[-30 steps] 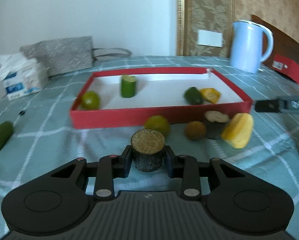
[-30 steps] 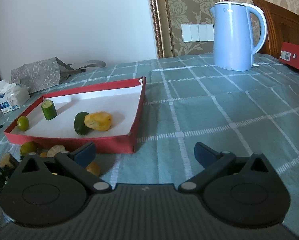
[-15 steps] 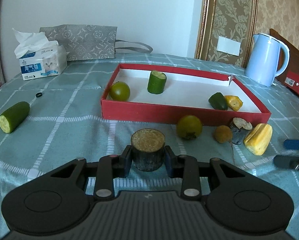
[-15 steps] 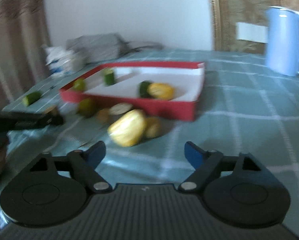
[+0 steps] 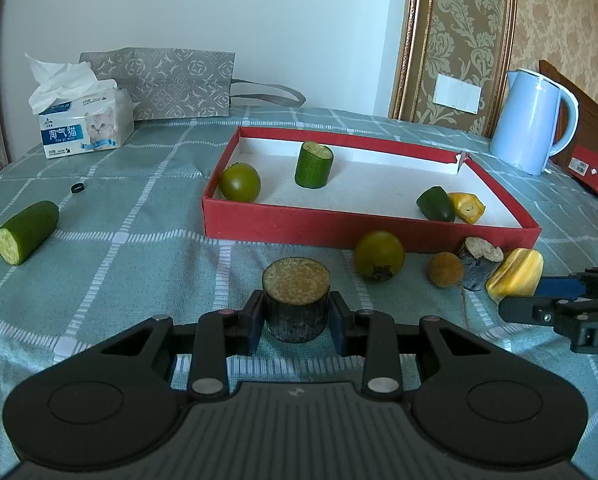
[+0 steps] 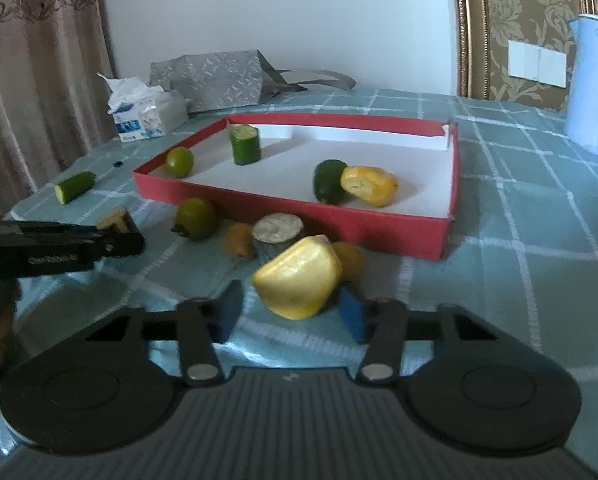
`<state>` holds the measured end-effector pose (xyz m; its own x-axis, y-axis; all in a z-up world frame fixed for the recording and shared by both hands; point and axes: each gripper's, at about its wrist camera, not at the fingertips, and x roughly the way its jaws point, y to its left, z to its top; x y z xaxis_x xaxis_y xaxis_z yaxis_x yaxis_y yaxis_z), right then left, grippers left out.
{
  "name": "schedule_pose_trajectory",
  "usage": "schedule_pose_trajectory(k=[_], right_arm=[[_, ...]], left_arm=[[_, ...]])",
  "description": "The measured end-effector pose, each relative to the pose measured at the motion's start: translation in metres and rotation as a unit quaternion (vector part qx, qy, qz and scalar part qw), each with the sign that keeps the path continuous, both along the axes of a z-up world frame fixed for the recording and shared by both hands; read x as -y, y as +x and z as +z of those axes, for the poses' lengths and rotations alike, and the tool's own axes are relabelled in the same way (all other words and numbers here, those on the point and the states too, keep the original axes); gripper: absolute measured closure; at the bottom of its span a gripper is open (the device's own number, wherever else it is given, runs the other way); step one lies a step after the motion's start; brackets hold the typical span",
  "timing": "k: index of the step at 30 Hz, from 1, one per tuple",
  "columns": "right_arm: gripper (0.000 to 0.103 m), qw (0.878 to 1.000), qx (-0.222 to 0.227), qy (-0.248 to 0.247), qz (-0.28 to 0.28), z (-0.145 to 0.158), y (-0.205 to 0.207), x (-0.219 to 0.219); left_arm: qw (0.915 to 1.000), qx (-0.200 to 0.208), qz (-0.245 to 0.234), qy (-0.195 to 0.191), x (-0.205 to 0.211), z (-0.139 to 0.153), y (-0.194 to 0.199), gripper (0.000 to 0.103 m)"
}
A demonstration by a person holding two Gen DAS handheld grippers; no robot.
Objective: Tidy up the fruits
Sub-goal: 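Carry the dark chunk toward the tray with the left gripper while the right gripper grasps the large yellow chunk, then lower the dark chunk into the tray and open the left gripper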
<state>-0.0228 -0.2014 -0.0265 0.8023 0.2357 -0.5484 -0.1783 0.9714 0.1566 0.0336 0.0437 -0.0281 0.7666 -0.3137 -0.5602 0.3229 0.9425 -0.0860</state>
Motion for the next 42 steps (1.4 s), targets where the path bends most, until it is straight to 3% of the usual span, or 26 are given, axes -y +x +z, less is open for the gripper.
schedule_pose_trajectory(k=[10,23,37,42], right_arm=[[0.059,1.0,-0.006,0.017,-0.025,-0.002,0.016,0.003],[0.061,0.998,-0.004,0.06,-0.029,-0.003,0.006,0.018],[0.065,0.995,0.001,0.101,-0.019,-0.003,-0.002,0.029],[0.065,0.996,-0.003,0.089,-0.024,-0.004,-0.001,0.027]], left_arm=[[1.0,0.0,0.0,-0.001,-0.001,0.0,0.0,0.07],[1.0,0.0,0.0,0.0,-0.001,0.0,0.0,0.07],[0.9993,0.008,0.017,0.033,0.011,0.001,-0.004,0.07],[0.9988,0.01,0.024,0.043,0.014,0.001,-0.004,0.07]])
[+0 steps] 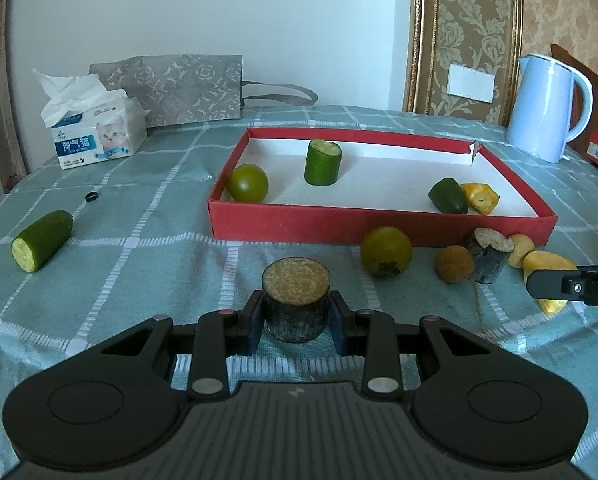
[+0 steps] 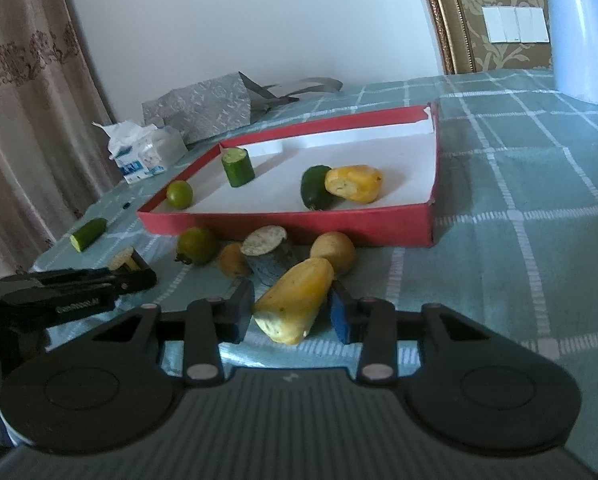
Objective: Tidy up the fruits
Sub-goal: 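Lower the dark chunk into the tray and open the left gripper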
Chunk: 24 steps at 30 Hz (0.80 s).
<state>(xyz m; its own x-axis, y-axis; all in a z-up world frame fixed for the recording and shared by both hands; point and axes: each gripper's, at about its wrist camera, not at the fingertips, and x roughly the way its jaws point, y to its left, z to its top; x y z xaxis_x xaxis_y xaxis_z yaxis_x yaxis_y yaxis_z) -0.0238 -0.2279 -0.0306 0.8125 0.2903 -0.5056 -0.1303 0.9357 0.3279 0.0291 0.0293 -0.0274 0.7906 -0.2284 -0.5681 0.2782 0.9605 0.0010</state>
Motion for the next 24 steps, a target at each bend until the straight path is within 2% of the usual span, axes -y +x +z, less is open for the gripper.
schedule_pose_trajectory(k=[15,24], right_arm=[[0.066,1.0,0.019,0.022,-0.008,0.004,-0.006,0.008],[0.066,1.0,0.015,0.024,-0.008,0.003,-0.004,0.009]], left_arm=[[0.9999,0.006,0.011,-0.006,-0.004,0.003,-0.001,0.07],[0.9988,0.043,-0.006,-0.021,0.002,0.035,0.009,0.07]])
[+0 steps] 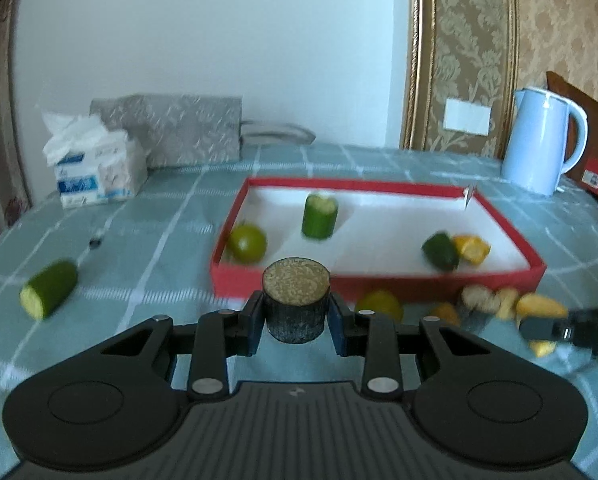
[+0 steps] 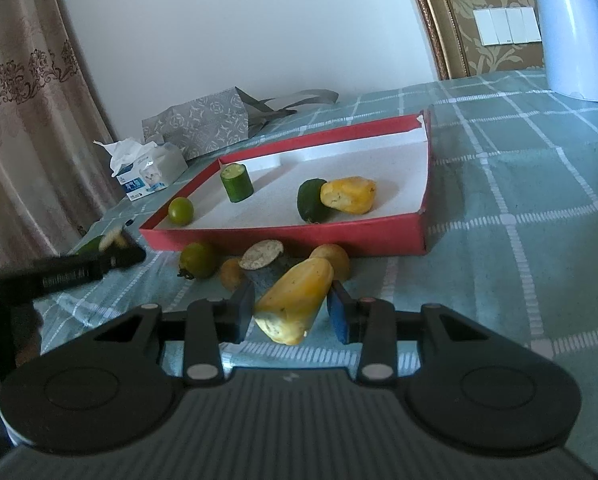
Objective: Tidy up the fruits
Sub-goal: 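Lower the dark chunk into the tray and open the left gripper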
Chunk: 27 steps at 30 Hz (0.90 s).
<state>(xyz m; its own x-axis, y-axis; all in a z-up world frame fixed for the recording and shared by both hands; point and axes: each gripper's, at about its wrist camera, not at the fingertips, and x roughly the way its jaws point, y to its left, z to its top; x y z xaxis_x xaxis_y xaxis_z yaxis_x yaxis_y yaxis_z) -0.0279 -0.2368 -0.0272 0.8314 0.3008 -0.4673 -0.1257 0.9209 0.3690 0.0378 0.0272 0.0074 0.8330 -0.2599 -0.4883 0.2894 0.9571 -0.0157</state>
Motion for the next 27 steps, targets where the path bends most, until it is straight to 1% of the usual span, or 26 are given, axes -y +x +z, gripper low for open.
schedule_pose_trajectory(k=[3,6,11,14,17,19,21,22,24,27], right_arm=[[0.066,1.0,-0.003,-0.001,0.0,-0.001,0.001,0.0],[0.066,1.0,-0.004,-0.001,-0.004,-0.002,0.002,0.001],[0.066,1.0,-0.013,-0.008,-0.004,-0.005,0.005,-0.001],[0.066,1.0,-0.013,-0.016,-0.004,-0.006,0.005,-0.003],[0.066,1.0,-0.012,-0.026,-0.003,-0.006,0.005,-0.006],[0.066,1.0,-0.011,-0.029,-0.003,-0.006,0.005,-0.007],[0.066,1.0,-0.012,-0.029,-0.002,-0.006,0.006,-0.008],[0.066,0.999,-0.013,-0.03,-0.001,-0.006,0.006,-0.008],[0.066,0.999,-0.012,-0.031,-0.001,-0.006,0.005,-0.008],[0.066,0.999,-0.012,-0.032,-0.001,-0.005,0.005,-0.008]], left_arm=[[0.9999,0.006,-0.009,-0.007,0.01,0.01,0.018,0.07],[0.9998,-0.003,-0.019,-0.008,0.023,0.013,0.042,0.07],[0.9995,-0.017,-0.021,0.017,0.043,0.004,0.073,0.07],[0.9992,-0.03,-0.019,0.019,0.046,-0.005,0.085,0.07],[0.9992,-0.032,-0.012,0.022,0.047,-0.01,0.092,0.07],[0.9992,-0.028,-0.007,0.027,0.047,-0.011,0.093,0.063],[0.9995,-0.025,-0.006,0.02,0.044,-0.01,0.093,0.031],[0.9996,-0.023,-0.007,0.015,0.042,-0.009,0.091,0.027],[0.9999,-0.007,0.001,0.008,0.039,-0.005,0.087,0.027],[0.9995,0.018,0.027,0.003,0.031,-0.001,0.077,0.026]])
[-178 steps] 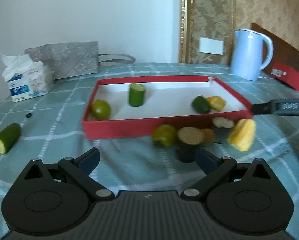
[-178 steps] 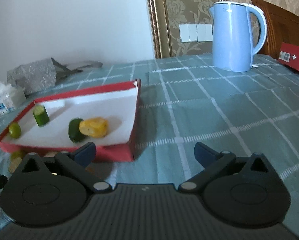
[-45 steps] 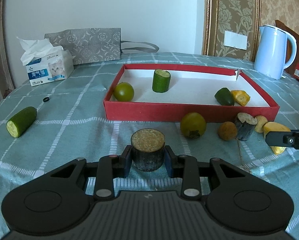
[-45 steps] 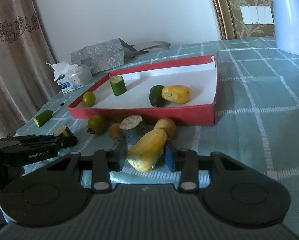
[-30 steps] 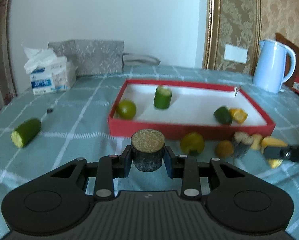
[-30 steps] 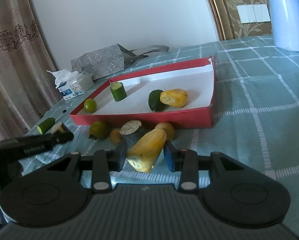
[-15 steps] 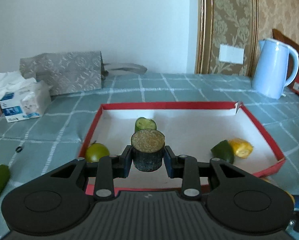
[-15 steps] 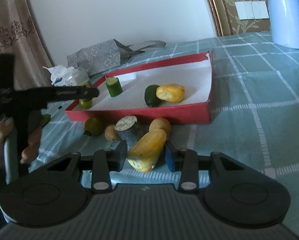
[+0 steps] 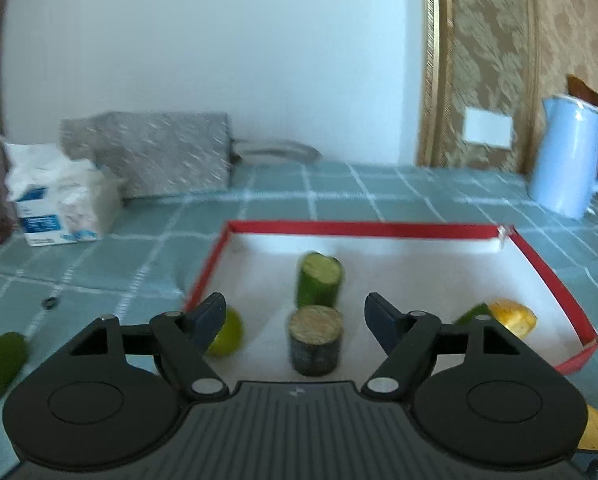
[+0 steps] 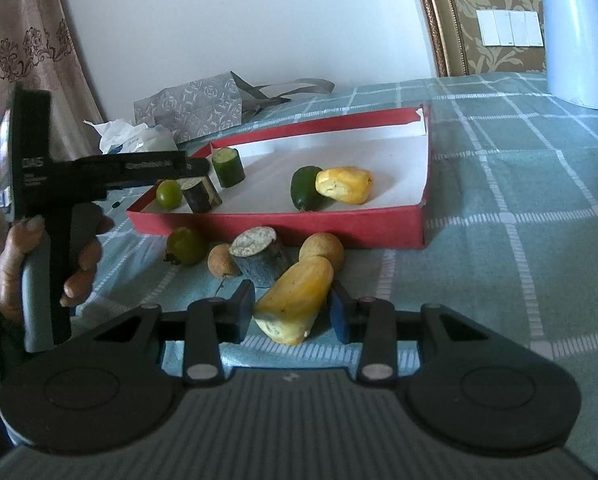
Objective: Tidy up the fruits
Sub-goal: 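Lower the dark chunk into the tray and open the left gripper, then carry the large yellow chunk into the tray and open the right gripper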
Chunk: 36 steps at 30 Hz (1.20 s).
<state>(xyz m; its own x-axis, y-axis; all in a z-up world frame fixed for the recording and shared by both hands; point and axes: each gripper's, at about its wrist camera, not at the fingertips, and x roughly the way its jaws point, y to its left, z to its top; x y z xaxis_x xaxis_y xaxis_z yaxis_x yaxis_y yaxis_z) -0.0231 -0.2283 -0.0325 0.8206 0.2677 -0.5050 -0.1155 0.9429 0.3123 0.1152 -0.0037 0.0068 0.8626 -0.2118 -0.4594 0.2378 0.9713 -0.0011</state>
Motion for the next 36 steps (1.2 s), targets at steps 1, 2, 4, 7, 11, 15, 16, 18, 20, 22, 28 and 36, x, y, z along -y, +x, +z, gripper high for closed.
schedule_pose_trajectory(k=[1,2,4,7,11,15,16,18,20,22,28,36], right_arm=[[0.066,1.0,0.0,-0.001,0.0,0.0,0.0,0.0],[0.066,1.0,0.0,-0.002,0.0,0.0,0.0,-0.001],[0.066,1.0,0.0,-0.004,0.0,-0.001,0.0,-0.001],[0.066,1.0,0.001,-0.006,0.0,-0.001,0.0,-0.002],[0.066,1.0,0.007,-0.004,-0.001,0.0,-0.002,-0.001],[0.066,1.0,0.017,-0.002,-0.004,0.003,-0.006,0.0],[0.066,1.0,0.018,-0.001,-0.004,0.003,-0.006,0.0],[0.066,1.0,0.02,0.003,-0.003,0.004,-0.007,0.0],[0.066,1.0,0.023,0.015,-0.001,0.005,-0.008,0.002],[0.066,1.0,0.022,0.021,0.0,0.006,-0.009,0.004],[0.066,0.999,0.021,0.028,-0.004,0.01,-0.01,0.006],[0.066,0.999,0.046,0.007,-0.018,0.035,0.003,0.013]], left_arm=[[0.9999,0.007,0.009,-0.005,-0.005,0.001,-0.004,0.026],[0.9997,0.014,0.017,-0.011,-0.01,0.001,-0.01,0.026],[0.9989,0.029,0.031,-0.02,-0.021,0.003,-0.022,0.025],[0.9975,0.047,0.046,-0.025,-0.034,0.004,-0.042,0.02],[0.9972,0.039,0.052,-0.036,-0.048,0.001,-0.057,0.019],[0.9974,0.022,0.053,-0.044,-0.058,-0.004,-0.065,0.019],[0.9972,0.017,0.055,-0.047,-0.06,-0.005,-0.065,0.019],[0.9967,0.002,0.053,-0.062,-0.066,-0.007,-0.066,0.019],[0.9963,-0.017,0.055,-0.065,-0.07,-0.012,-0.065,0.019],[0.9962,-0.034,0.06,-0.054,-0.07,-0.017,-0.062,0.019],[0.9964,-0.062,0.051,-0.027,-0.064,-0.027,-0.058,0.019],[0.9967,-0.07,0.033,0.024,-0.048,-0.034,-0.058,0.019]])
